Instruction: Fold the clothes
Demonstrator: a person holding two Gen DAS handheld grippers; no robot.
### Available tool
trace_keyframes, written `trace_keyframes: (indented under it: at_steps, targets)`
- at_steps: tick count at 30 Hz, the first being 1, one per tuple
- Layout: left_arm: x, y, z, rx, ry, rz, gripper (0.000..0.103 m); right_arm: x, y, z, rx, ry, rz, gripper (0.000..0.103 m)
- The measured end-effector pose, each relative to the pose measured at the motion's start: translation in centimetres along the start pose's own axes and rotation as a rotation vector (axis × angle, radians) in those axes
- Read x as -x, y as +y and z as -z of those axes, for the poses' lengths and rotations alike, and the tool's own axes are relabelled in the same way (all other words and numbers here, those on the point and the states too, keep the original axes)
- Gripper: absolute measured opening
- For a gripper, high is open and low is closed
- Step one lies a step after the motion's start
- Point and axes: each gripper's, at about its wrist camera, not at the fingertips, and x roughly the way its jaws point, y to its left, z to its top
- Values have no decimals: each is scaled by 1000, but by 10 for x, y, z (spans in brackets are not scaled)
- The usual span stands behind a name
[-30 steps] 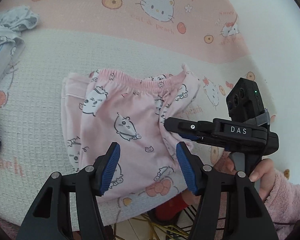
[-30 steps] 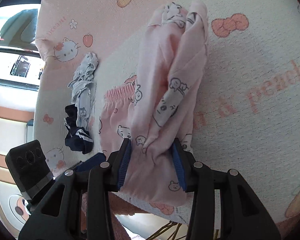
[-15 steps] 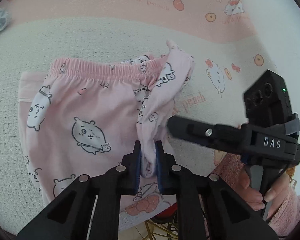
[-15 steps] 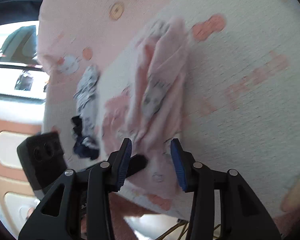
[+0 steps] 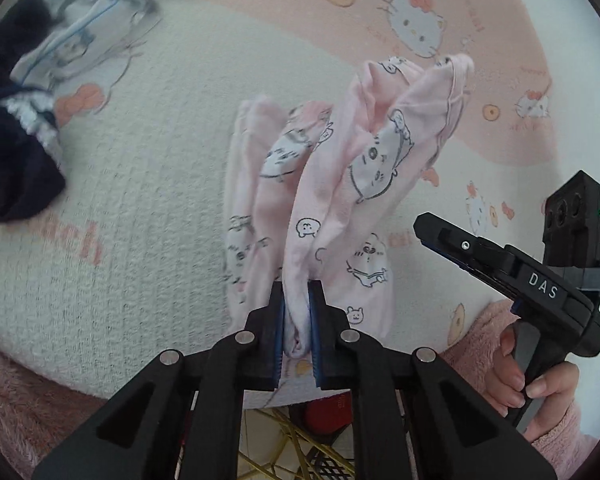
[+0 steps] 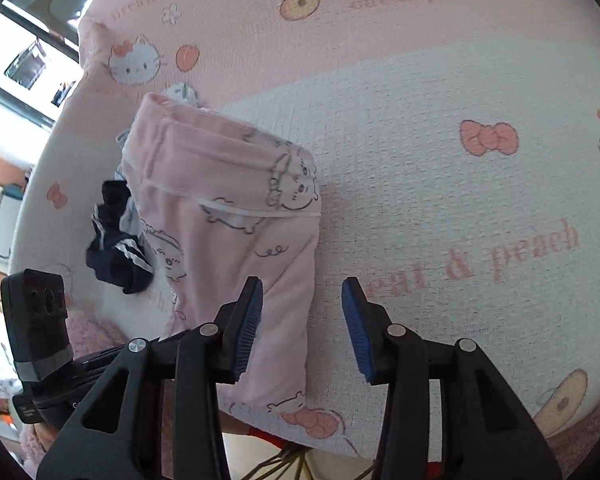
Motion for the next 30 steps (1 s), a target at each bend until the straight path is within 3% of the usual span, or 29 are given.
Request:
trace_keyframes:
  at_steps: [3, 8, 10, 11, 14, 16, 17, 19, 22, 23, 27, 30]
  targets:
    - [-4, 9, -1, 23, 16, -25, 15, -22, 8, -1, 13, 72, -5, 43]
    - [-6, 12, -1, 26, 36, -80, 18, -38, 6, 4, 20, 120, 1, 43]
    - [-1, 11, -1, 23, 27, -125, 41, -36, 3, 6, 23, 119, 8, 43]
    - [5, 11, -1, 23, 8, -148, 41, -35, 2, 7, 24, 118, 12, 43]
    - [39, -3, -4, -48, -143, -171, 41, -25, -1, 10, 29, 90, -1, 43]
    - [50, -21, -2, -149, -213, -130, 41, -10, 0, 14, 51, 40, -12, 43]
    - [42, -31, -2, -186, -202, -109, 41, -5, 2, 16, 70, 17, -5, 43]
    - [21, -53, -3, -256, -162, -74, 32, -12, 4, 22, 100, 53, 27, 43]
    - [-21, -61, -4, -304, -24, -193, 23, -23, 0, 31, 110, 97, 35, 43]
    - [-28, -60, -4, -306, -11, -216, 22, -25, -2, 33, 121, 105, 37, 43]
    - [-24, -49, -14, -240, -6, -164, 17, -20, -9, 39, 176, 119, 71, 43]
    - [-24, -45, -17, -209, -9, -141, 16, -12, -12, 41, 140, 103, 87, 45]
